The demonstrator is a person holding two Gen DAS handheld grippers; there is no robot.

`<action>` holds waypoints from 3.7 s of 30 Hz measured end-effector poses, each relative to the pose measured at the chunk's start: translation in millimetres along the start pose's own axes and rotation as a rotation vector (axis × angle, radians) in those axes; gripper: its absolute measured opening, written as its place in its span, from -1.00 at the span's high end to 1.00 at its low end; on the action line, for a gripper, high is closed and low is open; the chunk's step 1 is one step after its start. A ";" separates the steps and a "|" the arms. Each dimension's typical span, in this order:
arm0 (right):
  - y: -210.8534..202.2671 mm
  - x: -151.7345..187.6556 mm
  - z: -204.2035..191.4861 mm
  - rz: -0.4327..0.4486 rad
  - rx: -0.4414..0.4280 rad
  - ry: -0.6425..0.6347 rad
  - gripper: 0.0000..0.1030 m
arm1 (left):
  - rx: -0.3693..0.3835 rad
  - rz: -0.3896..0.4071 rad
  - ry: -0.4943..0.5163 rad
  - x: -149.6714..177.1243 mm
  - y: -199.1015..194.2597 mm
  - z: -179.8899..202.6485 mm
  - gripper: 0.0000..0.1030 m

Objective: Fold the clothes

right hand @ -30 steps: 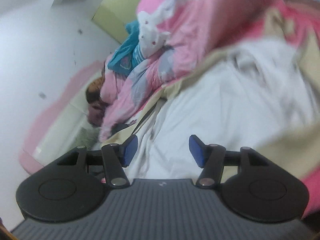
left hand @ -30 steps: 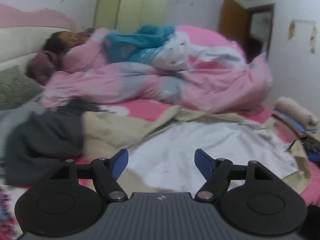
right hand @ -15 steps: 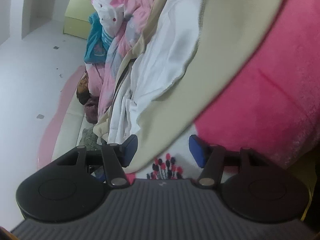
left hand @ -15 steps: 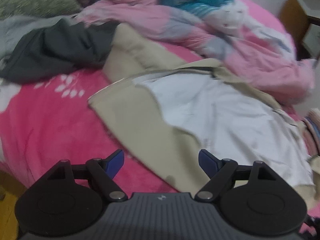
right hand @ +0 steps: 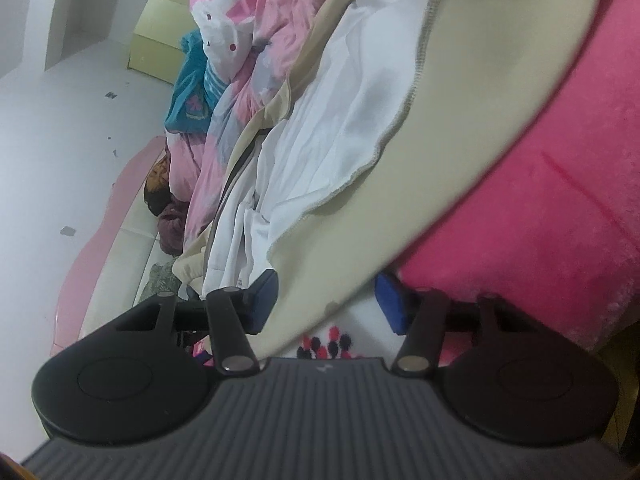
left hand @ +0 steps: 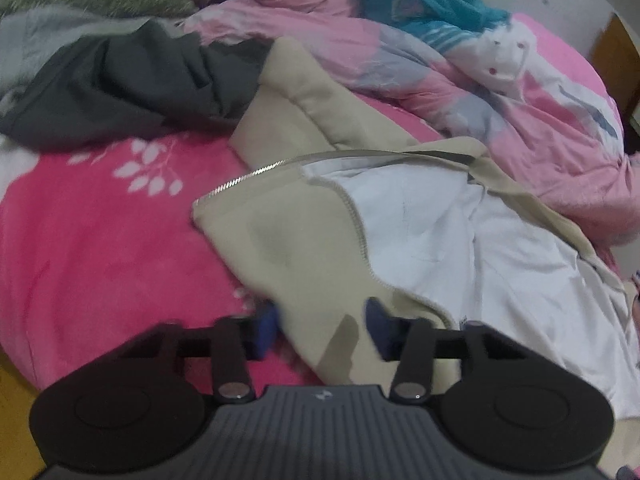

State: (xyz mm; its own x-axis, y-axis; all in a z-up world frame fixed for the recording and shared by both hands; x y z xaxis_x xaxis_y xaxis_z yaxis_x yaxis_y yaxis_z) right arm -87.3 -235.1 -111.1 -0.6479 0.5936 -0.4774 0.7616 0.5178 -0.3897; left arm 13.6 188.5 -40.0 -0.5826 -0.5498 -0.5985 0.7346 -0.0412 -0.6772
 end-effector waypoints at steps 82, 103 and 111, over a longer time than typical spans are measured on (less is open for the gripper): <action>224.5 -137.6 -85.9 -0.414 0.409 -1.127 0.58 | 0.250 -0.040 0.342 -33.8 39.1 60.6 -0.02; 404.6 -201.7 -117.7 -0.329 0.380 -1.035 0.62 | 0.240 -0.038 0.211 -53.6 83.3 42.3 0.02; 414.7 -233.4 -107.1 -0.282 0.385 -0.780 0.62 | 0.224 -0.039 0.241 -50.6 86.4 46.4 0.01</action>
State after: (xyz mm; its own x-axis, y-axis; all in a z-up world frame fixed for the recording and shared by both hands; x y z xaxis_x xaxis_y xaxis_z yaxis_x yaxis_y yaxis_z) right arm 378.0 -92.9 -76.9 -0.7227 -0.1812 -0.6670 0.6201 0.2563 -0.7414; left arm 122.6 174.0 -48.3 -0.6574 -0.3318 -0.6765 0.7530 -0.2555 -0.6064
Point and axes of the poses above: each gripper's, at about its wrist camera, not at the fingertips, and y roughly the way its jaws point, z to its right, x to its underside, the point moved 3 cm from there along y, roughly the way its jaws point, and after that the axes turned 10 degrees about -y, right-handed, at the moved point
